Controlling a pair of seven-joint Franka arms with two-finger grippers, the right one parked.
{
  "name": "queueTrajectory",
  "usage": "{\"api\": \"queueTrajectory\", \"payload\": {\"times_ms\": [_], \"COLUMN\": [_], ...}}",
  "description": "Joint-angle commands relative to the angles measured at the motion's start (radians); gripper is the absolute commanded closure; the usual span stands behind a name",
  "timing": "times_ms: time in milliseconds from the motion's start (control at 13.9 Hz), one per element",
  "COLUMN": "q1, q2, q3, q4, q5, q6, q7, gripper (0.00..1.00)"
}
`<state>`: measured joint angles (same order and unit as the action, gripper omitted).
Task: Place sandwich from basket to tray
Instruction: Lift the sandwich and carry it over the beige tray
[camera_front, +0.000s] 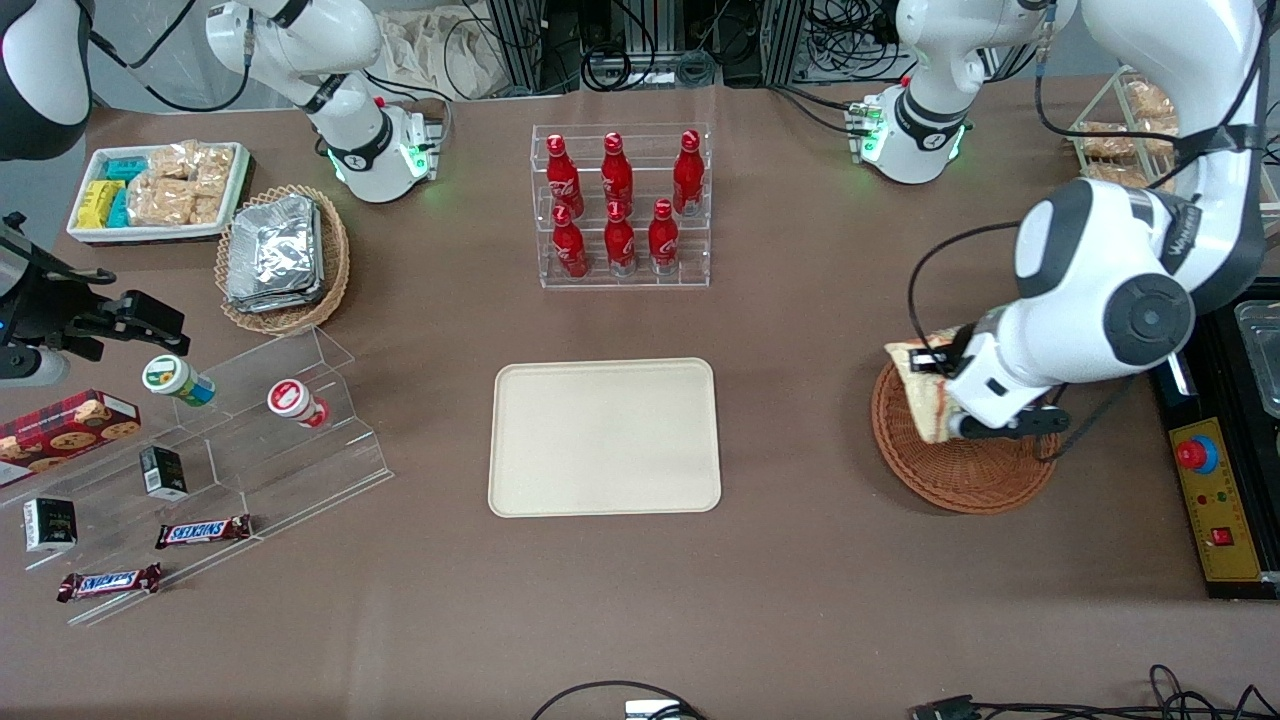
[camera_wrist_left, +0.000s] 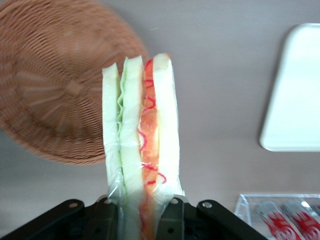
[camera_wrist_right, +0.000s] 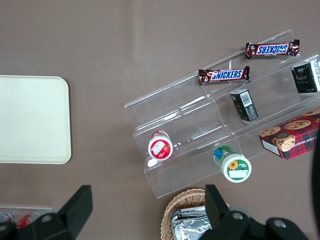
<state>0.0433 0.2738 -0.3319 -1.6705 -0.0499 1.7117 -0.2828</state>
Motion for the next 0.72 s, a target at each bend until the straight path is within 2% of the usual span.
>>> {"api": "queueTrajectory", "payload": {"times_ms": [0,288,360,649], "q1": [-0.075,-0.212,-0.239,-0.321], "q2": [0.126,0.299,0.335,0.436], "q3": [-0.029,-0.03,-0.03,-0.029], "q4": [0.156,0.311,0.33,0.33], "q5": [-0.005,-0.03,-0.054,-0.056], "q6": [-0.026,0.008,0.044,0.236], "q7": [-0.022,-0.125,-0.157,-0.214], "gripper": [1.0,1.0,1.0,1.0]}}
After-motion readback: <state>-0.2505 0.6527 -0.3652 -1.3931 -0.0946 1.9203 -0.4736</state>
